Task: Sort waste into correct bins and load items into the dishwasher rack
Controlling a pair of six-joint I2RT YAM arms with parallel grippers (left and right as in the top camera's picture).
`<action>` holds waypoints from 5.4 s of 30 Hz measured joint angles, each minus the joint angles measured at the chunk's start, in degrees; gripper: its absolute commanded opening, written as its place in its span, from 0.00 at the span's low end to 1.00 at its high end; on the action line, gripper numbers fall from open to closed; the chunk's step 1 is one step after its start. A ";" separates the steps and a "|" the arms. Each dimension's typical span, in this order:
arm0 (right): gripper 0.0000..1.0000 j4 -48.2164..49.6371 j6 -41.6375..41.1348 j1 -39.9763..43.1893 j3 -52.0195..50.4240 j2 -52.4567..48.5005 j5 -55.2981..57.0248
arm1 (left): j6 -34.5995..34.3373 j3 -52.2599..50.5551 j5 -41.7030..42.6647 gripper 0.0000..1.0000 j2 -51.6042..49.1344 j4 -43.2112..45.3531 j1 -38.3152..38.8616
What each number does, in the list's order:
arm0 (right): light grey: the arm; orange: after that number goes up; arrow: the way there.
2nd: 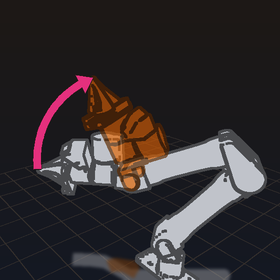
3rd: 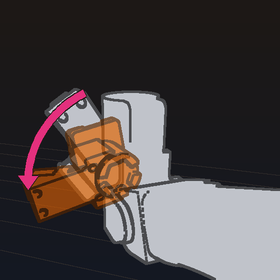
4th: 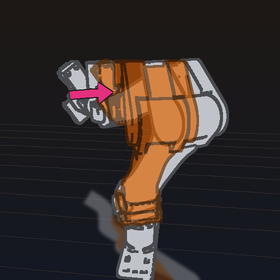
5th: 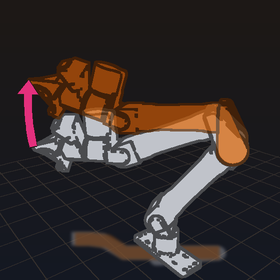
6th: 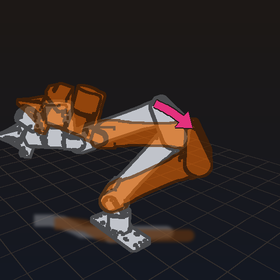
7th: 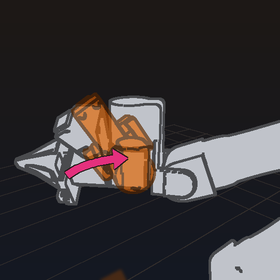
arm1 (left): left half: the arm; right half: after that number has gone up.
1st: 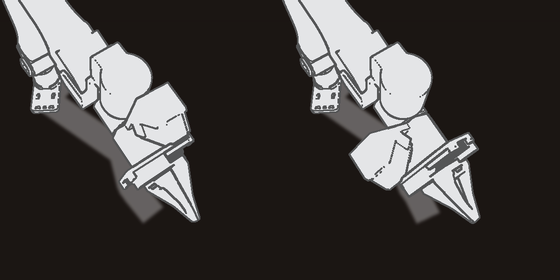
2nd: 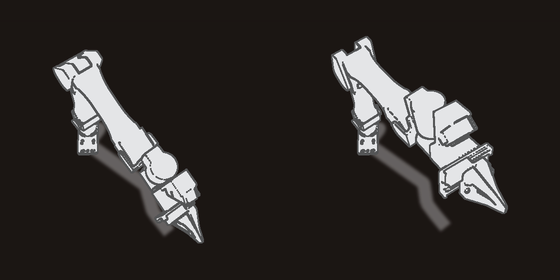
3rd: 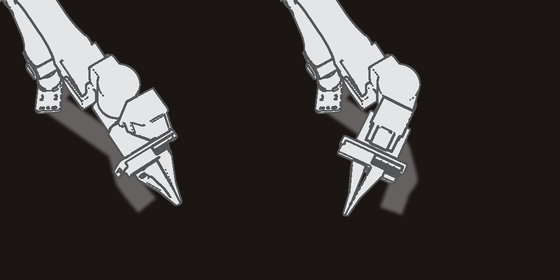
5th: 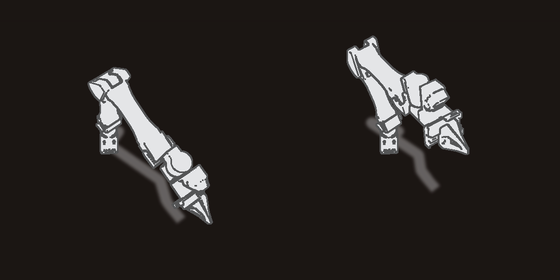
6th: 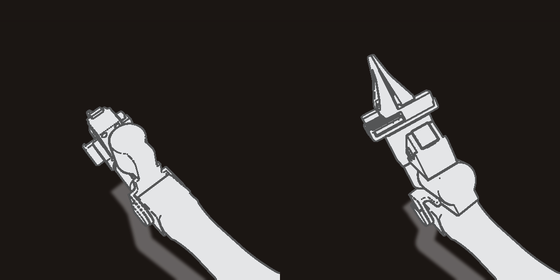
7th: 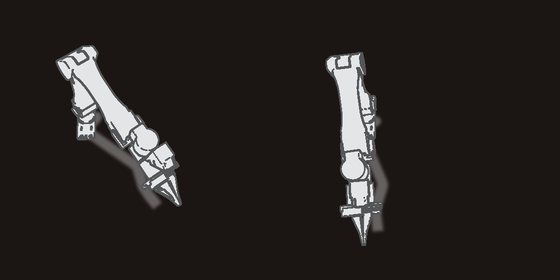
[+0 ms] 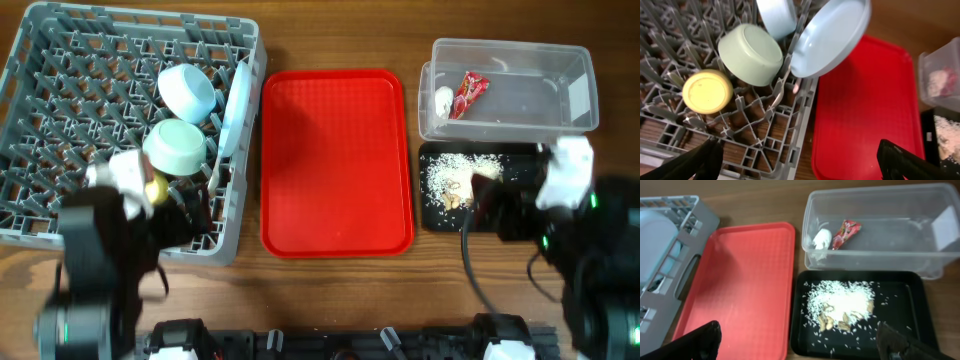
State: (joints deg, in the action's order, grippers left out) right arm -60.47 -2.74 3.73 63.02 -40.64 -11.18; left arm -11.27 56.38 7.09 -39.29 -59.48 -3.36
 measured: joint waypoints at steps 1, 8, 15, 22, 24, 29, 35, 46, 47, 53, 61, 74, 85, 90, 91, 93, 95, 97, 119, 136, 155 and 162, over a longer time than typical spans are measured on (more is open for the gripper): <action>1.00 -1.03 0.00 0.00 -0.22 1.68 0.24 | 0.00 -0.66 0.00 1.00 2.29 0.26 0.00; 1.00 -3.15 0.00 0.00 -0.81 5.03 0.98 | 0.00 -2.45 0.00 1.00 11.30 1.25 0.00; 1.00 -3.21 0.00 0.00 -0.87 4.98 0.98 | 0.00 -2.47 0.00 1.00 11.50 -0.90 0.00; 1.00 -3.23 0.00 0.00 -0.87 4.98 1.01 | 0.00 -2.56 0.00 1.00 11.50 -3.69 0.00; 1.00 -3.28 0.00 0.00 -0.87 4.98 1.01 | 0.00 -2.56 0.00 1.00 11.50 -4.20 0.00; 1.00 -3.76 0.00 0.00 -0.98 5.38 1.38 | 0.00 -2.56 0.00 1.00 11.50 -4.63 0.00; 1.00 7.34 -0.02 -1.36 -5.44 12.87 2.05 | 0.02 -2.56 0.00 1.00 11.50 -4.74 0.00; 1.00 43.65 -1.57 -7.19 -35.98 35.36 2.25 | 0.00 -2.69 0.00 1.00 11.52 -4.79 0.00; 1.00 46.25 -1.88 -7.26 -38.16 36.15 2.25 | 0.00 -2.69 0.02 1.00 11.52 -4.79 0.00; 1.00 60.89 -3.63 -7.34 -50.07 39.28 2.25 | 0.00 -2.73 0.00 1.00 11.50 -4.79 0.00; 1.00 66.12 -3.61 -7.34 -57.07 39.45 2.27 | 0.00 -2.78 0.00 1.00 11.50 -4.79 0.00; 1.00 60.98 -2.05 -7.34 -62.66 39.60 1.07 | 0.00 -2.78 0.00 1.00 11.50 -4.79 0.00; 1.00 60.98 0.17 -7.34 -62.66 39.65 0.87 | 0.00 -2.78 0.00 1.00 11.50 -4.79 0.00; 1.00 60.98 0.33 -7.34 -62.66 39.65 0.87 | 0.00 -2.78 0.00 1.00 11.50 -4.79 0.00; 1.00 60.98 0.35 -7.34 -62.66 39.65 0.87 | 0.00 -2.78 0.00 1.00 11.50 -4.79 0.00; 1.00 60.98 0.48 -7.34 -62.66 39.65 0.87 | 0.00 -2.78 0.00 1.00 11.50 -4.79 0.00; 1.00 60.98 0.50 -7.34 -62.66 39.65 0.87 | 0.00 -2.78 0.02 1.00 11.50 -4.79 0.00; 1.00 60.98 0.50 -7.34 -62.66 39.65 0.87 | 0.00 -2.78 0.00 1.00 11.50 -4.79 0.00; 1.00 60.98 0.50 -7.34 -62.66 39.65 0.87 | 0.00 -2.78 0.00 1.00 11.50 -4.79 0.00; 1.00 60.96 0.50 -7.34 -62.66 39.65 0.85 | 0.02 -3.10 -1.22 1.00 15.06 -3.87 0.00; 1.00 60.96 0.50 -7.34 -62.66 39.65 0.72 | -0.72 -46.42 2.27 1.00 38.18 41.33 0.31; 1.00 60.94 0.50 -7.34 -62.66 39.65 0.72 | -1.46 -54.95 2.32 1.00 38.49 58.25 0.70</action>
State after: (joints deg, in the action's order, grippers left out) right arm 0.47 -2.24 -3.62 0.36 -0.99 -10.46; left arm -12.73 1.43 9.41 -0.80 -1.23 -2.66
